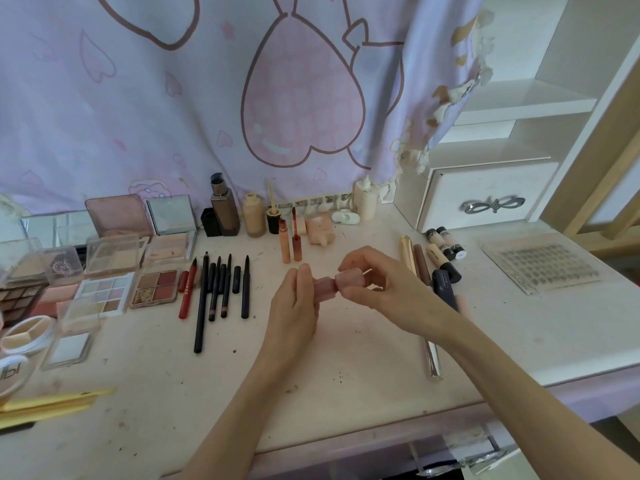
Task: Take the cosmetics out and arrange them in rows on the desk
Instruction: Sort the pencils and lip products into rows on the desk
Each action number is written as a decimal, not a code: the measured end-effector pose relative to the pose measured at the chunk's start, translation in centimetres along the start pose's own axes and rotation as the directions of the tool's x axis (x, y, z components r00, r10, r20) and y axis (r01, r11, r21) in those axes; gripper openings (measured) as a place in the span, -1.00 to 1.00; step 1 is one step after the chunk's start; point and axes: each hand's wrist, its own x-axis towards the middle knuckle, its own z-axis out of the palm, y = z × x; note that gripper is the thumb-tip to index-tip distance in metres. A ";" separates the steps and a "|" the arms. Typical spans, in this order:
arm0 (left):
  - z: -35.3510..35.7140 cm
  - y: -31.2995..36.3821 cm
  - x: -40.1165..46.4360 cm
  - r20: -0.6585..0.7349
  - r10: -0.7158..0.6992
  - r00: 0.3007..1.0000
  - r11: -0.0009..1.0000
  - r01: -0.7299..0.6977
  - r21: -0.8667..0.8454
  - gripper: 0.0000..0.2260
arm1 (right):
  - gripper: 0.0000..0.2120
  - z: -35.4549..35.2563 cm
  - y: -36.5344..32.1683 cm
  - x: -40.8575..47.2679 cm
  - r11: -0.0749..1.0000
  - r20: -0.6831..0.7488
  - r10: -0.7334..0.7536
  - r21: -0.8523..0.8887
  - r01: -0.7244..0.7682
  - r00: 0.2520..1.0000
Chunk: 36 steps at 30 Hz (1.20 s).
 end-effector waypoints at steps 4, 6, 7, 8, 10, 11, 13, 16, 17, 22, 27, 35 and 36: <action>0.2 0.5 -0.5 0.022 0.000 1.000 1.000 0.000 -0.019 -0.72 | -0.76 -0.3 -0.5 0.1 0.991 0.002 0.127 -0.039 -0.127 0.992; 0.2 0.8 -0.7 0.030 0.010 1.000 1.000 -0.010 -0.022 -0.71 | -0.73 -0.3 -0.5 0.1 0.985 -0.004 0.122 -0.120 -0.121 0.993; 0.3 0.9 -0.7 0.029 0.008 1.000 0.999 -0.007 -0.038 -0.71 | -0.80 -0.2 -0.5 0.1 0.990 -0.017 0.079 -0.120 -0.080 0.997; 0.2 1.0 -0.7 0.027 -0.010 1.000 0.998 0.012 -0.065 -0.70 | -0.91 -0.2 -0.6 0.1 0.995 -0.018 0.034 -0.098 -0.035 0.999; 0.2 1.1 -0.6 0.031 -0.067 0.997 0.989 0.070 -0.130 -0.70 | -0.86 -0.3 -0.6 0.0 0.998 0.011 -0.018 -0.063 0.019 1.000; 0.2 0.9 -0.5 0.040 -0.074 0.996 0.986 0.079 -0.144 -0.69 | -0.81 -0.4 -0.5 0.0 0.998 0.017 -0.027 -0.048 0.028 0.999; 0.1 0.5 -0.4 0.085 -0.014 0.996 0.997 0.020 -0.079 -0.72 | -0.83 -0.6 -0.5 0.1 1.000 -0.033 -0.026 0.004 0.026 0.999; 0.2 -0.1 -0.4 0.168 0.147 0.975 0.970 -0.176 0.168 -0.95 | -0.96 -1.1 -0.7 0.4 0.996 -0.135 0.026 0.093 -0.014 0.991; 0.2 -0.3 -0.5 0.173 0.192 0.966 0.948 -0.228 0.224 -0.90 | -0.92 -1.2 -0.5 0.6 0.995 -0.146 0.037 0.093 -0.024 0.989; 0.0 -0.3 -0.9 0.124 0.230 0.965 0.928 -0.256 0.271 -0.78 | -0.87 -1.1 -0.6 0.7 0.999 -0.119 0.030 0.016 -0.028 0.992; -0.1 -0.5 -0.7 0.132 0.212 0.968 0.934 -0.241 0.264 -0.89 | -0.90 -2.0 -1.1 0.8 0.990 -0.082 -0.033 -0.136 0.022 0.996; 0.1 -0.3 -0.3 0.142 0.180 0.973 0.950 -0.210 0.232 -0.89 | -0.75 -2.3 -1.0 0.8 0.990 -0.053 0.008 -0.141 -0.015 0.999; 0.1 -0.3 -0.4 0.145 0.178 0.973 0.953 -0.207 0.223 -0.88 | -0.76 -2.3 -1.0 0.8 0.989 -0.064 0.005 -0.145 -0.014 0.998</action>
